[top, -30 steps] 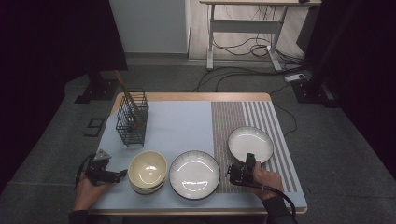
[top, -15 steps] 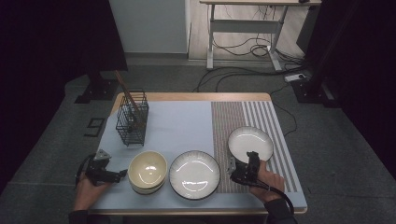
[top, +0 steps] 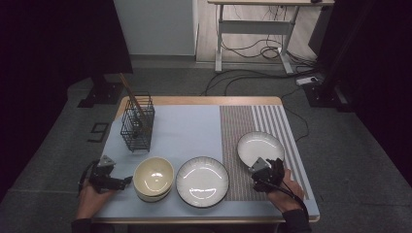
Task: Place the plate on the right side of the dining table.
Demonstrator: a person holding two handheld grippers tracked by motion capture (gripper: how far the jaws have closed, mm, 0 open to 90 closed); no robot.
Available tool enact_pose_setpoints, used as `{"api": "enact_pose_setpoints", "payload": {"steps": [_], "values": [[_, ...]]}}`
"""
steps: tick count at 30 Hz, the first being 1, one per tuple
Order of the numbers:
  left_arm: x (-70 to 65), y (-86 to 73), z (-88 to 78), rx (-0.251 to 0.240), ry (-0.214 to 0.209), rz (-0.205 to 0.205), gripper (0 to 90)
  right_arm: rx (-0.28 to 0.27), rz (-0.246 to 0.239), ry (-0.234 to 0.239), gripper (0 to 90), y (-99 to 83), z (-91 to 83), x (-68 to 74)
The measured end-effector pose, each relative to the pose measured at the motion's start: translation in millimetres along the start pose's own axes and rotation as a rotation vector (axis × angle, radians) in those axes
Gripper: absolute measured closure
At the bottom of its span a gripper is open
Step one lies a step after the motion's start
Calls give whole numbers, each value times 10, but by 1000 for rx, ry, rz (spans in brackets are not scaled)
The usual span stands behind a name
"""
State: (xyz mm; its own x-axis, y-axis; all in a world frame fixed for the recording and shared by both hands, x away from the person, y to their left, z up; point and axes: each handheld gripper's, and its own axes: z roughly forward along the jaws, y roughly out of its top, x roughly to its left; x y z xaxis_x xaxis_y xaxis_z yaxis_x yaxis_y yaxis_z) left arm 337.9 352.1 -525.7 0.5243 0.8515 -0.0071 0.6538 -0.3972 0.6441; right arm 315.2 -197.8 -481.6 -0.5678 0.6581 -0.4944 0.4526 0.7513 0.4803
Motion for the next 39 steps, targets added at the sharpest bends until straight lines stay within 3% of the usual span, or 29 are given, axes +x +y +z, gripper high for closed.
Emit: {"api": "enact_pose_setpoints", "payload": {"steps": [1, 2, 3, 4, 5, 6, 8, 11, 13, 18, 25, 27, 33, 39], "values": [[0, 0, 0, 0, 0, 0, 0, 0, 27, 10, 214, -23, -4, -21], [0, 0, 0, 0, 0, 0, 0, 1, 83, 36, 212, -74, -11, -69], [-1, 0, 0, 0, 0, 0, 0, 1, 83, 36, 212, -74, -11, -69], [0, 0, 0, 0, 0, 0, 0, -3, 147, 54, 211, -130, -17, -117], [-1, 0, 0, 0, 0, 0, 0, -3, 147, 54, 211, -130, -17, -117], [-1, 0, 0, 0, 0, 0, 0, -1, 203, 72, 211, -189, -22, -165], [0, 0, 0, 0, 0, 0, 0, 2, 226, 77, 211, -219, -22, -185], [-1, 0, 0, 0, 1, 1, 0, 32, 306, 88, 212, -347, -2, -245], [-1, 0, 0, 0, 1, 1, 0, 53, 336, 101, 217, -406, 23, -261], [-1, 0, 0, 0, 1, 1, 0, 104, 352, 174, 236, -496, 134, -267], [-2, 0, 0, 0, 1, 1, 0, 100, 381, 213, 261, -541, 180, -280], [-2, 0, 0, 0, 1, 1, 0, 95, 412, 245, 279, -566, 191, -302], [-2, 0, 0, 0, 1, 1, 0, 73, 448, 250, 256, -618, 202, -307], [-2, 0, 0, 0, 1, 1, 0, 86, 490, 257, 257, -622, 205, -312]]}}
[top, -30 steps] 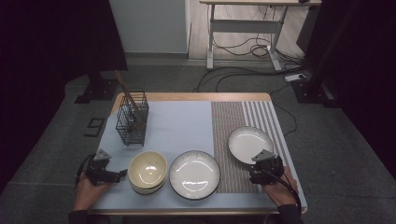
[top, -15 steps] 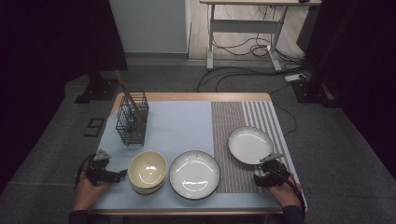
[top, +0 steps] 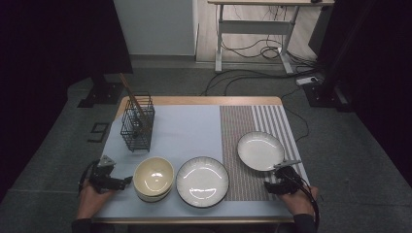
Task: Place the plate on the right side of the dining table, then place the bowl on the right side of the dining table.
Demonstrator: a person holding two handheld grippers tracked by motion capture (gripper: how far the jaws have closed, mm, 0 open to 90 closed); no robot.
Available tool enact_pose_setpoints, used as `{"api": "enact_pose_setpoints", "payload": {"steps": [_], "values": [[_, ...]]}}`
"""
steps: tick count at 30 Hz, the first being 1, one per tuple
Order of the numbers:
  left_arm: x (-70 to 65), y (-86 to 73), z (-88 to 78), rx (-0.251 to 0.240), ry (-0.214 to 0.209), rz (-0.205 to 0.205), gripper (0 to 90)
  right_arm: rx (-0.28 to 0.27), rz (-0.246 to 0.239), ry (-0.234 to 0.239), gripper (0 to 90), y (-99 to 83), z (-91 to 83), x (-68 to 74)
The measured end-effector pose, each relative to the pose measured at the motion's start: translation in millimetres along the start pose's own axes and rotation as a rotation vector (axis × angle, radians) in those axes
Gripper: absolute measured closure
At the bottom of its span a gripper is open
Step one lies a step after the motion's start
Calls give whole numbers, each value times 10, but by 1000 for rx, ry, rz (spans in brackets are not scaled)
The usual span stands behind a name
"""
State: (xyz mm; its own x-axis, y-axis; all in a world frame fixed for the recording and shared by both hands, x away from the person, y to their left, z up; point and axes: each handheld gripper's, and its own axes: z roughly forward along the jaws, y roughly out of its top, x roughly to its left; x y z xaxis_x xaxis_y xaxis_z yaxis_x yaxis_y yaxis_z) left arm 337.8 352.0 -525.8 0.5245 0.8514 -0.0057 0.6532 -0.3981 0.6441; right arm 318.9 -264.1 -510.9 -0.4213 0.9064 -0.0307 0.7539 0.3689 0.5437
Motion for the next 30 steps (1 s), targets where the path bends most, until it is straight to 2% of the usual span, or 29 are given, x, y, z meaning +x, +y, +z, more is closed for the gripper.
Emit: {"api": "enact_pose_setpoints", "payload": {"steps": [3, 4, 8, 9, 12, 15, 18, 23, 25, 30], "values": [[0, 0, 0, 0, 0, 1, 0, 3, 13, -4, 208, -1, 6, -12], [-1, 0, 0, 0, 1, 1, 0, 6, 11, -25, 172, 3, 13, -8], [0, -1, 0, 0, 1, 1, 0, 23, 26, -42, 186, 22, 11, 11], [0, -1, 0, 0, 1, 1, 0, 28, 25, -42, 181, 28, 10, 16], [0, 0, 0, 0, 0, 1, 0, 46, 21, -78, 134, 54, 20, 35], [0, 0, 0, 0, 0, 0, 0, 49, 17, -74, 129, 57, 22, 30], [0, 0, 0, 0, 0, 0, 0, 50, 48, -49, 123, 48, 34, -13], [0, 0, 0, 0, 0, 0, 0, 59, 80, -34, 158, 53, 27, -20], [1, 0, 0, 0, 0, 0, 0, 61, 76, -34, 166, 57, 22, -14], [1, 0, 0, 0, 0, 0, 0, 70, 29, -75, 168, 83, -18, 34]]}}
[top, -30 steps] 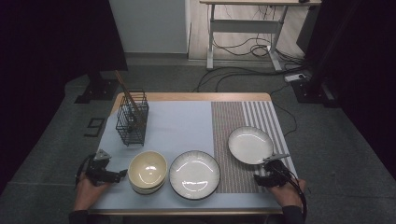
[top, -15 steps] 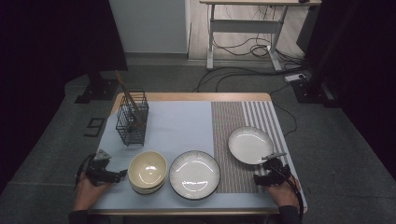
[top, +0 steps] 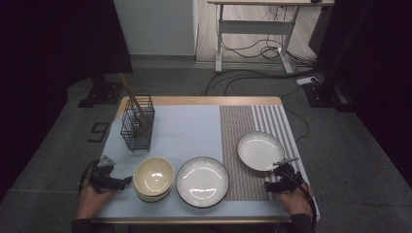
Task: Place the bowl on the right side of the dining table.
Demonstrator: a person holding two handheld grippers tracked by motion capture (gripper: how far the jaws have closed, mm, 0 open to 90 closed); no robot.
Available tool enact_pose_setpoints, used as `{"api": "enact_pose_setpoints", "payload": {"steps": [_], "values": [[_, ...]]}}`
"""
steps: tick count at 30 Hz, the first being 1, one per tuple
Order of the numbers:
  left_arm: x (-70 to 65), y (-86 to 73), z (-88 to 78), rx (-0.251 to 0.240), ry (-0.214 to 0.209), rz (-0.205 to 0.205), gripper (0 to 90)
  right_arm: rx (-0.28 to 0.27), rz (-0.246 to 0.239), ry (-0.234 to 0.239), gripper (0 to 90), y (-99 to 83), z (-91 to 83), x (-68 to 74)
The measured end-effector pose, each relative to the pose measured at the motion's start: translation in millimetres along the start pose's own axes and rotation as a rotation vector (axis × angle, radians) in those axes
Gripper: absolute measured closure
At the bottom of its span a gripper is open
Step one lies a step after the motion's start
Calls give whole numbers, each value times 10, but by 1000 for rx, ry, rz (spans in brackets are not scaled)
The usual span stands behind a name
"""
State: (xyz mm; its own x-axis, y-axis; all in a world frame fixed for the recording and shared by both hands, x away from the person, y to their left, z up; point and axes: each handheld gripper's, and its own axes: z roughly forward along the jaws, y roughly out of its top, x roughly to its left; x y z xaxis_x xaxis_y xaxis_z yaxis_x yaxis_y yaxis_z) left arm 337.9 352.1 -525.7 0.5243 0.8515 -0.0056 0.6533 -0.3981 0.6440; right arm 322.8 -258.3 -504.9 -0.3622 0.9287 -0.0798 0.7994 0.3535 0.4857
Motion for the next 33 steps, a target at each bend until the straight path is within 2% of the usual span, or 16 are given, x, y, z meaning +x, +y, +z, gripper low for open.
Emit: {"api": "enact_pose_setpoints", "payload": {"steps": [9, 12, 25, 26, 33], "values": [[-1, -1, 0, -1, 0, 0, 0, -65, -25, -9, 176, 48, -160, 47], [-1, -1, 0, -1, 0, 0, 0, -99, -42, 16, 209, 70, -242, 70], [-1, -1, 1, -1, 0, 0, 0, -160, -82, 73, 233, 187, -447, 202], [-1, -1, 1, -1, 0, 0, 0, -176, -95, 88, 240, 215, -477, 238], [-1, -1, 1, -1, 0, 0, 0, -199, -120, 158, 267, 318, -551, 361]]}}
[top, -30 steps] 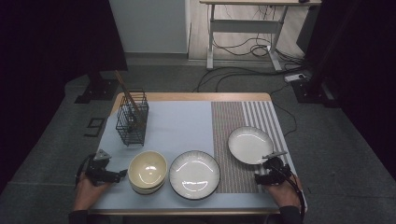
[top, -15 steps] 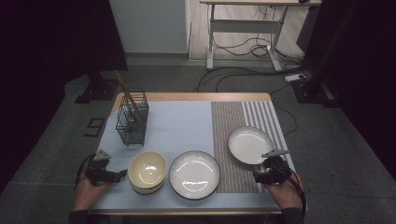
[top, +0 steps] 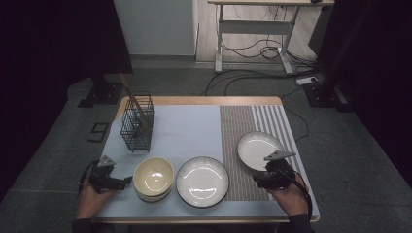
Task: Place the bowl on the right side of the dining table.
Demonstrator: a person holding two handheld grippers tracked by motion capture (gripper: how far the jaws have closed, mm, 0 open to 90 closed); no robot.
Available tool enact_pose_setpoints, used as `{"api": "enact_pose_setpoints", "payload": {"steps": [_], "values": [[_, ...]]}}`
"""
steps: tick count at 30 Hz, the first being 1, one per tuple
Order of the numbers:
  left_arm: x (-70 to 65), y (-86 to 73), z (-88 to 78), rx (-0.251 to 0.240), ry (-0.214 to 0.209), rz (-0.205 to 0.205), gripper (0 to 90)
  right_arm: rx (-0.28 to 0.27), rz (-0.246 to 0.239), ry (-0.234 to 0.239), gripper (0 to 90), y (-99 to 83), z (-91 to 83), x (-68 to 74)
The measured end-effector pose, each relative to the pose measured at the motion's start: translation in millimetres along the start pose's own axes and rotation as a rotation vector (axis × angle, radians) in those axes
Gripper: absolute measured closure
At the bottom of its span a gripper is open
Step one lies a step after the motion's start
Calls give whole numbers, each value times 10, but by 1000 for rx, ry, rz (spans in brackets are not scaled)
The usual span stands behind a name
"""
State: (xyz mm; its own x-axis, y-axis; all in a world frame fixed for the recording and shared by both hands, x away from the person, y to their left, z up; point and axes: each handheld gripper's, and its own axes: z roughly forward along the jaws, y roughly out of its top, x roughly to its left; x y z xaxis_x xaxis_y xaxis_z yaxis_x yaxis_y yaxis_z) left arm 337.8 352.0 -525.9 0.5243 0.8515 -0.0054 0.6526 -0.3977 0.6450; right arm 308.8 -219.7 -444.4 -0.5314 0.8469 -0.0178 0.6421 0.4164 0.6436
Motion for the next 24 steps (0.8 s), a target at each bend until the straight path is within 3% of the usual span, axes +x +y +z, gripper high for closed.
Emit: {"api": "enact_pose_setpoints", "payload": {"steps": [11, 24], "values": [[0, 0, 1, -1, 1, -1, 0, -37, -45, 86, 283, 261, 9, 215], [1, 0, 1, -1, 0, -1, 0, -25, -139, 123, 284, 608, 123, 540]]}}
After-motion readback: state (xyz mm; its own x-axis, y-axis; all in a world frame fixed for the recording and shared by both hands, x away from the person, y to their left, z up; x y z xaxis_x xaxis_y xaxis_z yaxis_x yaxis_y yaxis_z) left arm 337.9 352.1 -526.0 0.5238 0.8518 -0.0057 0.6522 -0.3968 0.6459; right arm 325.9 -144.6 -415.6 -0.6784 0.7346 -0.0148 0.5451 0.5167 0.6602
